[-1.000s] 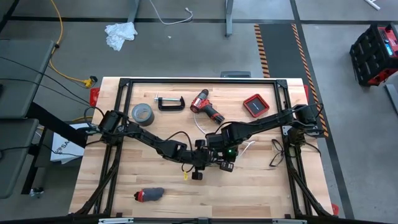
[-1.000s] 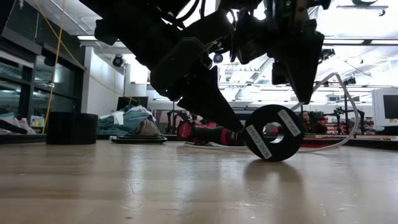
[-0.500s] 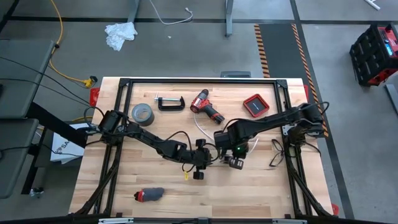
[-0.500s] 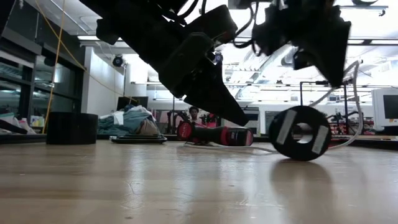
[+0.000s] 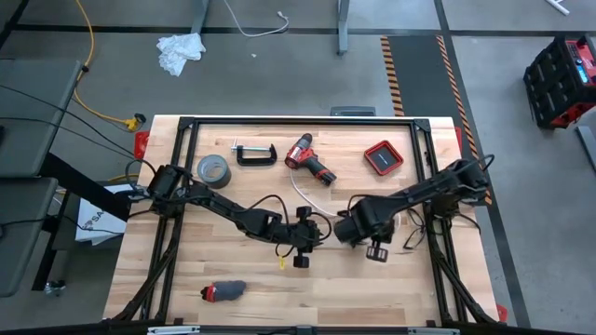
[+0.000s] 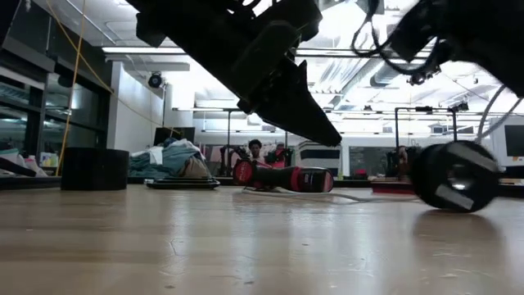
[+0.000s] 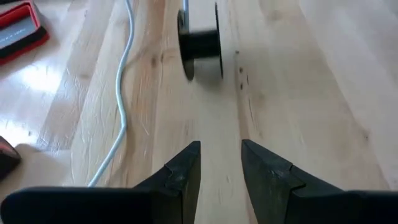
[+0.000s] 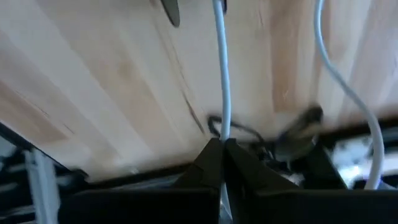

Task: Coil cords
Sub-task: Coil the white cable wire into the black spool

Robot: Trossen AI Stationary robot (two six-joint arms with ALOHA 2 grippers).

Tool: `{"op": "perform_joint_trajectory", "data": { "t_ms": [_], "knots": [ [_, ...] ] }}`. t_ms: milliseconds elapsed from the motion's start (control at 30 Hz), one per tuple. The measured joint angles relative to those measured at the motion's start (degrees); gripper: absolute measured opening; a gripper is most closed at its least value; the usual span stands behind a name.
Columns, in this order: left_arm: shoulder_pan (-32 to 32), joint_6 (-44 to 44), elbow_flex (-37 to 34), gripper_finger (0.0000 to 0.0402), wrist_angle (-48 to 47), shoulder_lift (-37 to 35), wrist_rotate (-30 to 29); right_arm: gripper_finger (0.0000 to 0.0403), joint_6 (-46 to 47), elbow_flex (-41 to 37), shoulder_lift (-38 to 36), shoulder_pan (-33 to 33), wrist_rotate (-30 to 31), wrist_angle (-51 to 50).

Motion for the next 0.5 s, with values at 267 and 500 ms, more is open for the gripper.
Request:
{"op": "perform_joint_trajectory", "data": {
  "t_ms": [267, 500],
  "knots": [
    [-0.02, -1.12, 0.01, 0.0109, -5.04, -0.44, 0.07, 0.0, 3.81, -9.14, -0.17, 5.55, -7.2, 5.5],
    [-0.07, -1.1, 0.01, 0.0109, -10.51, -1.26, 0.22, 0.0, 9.52, -14.5, -0.11, 7.52, -8.68, 16.62]
  ]
}}
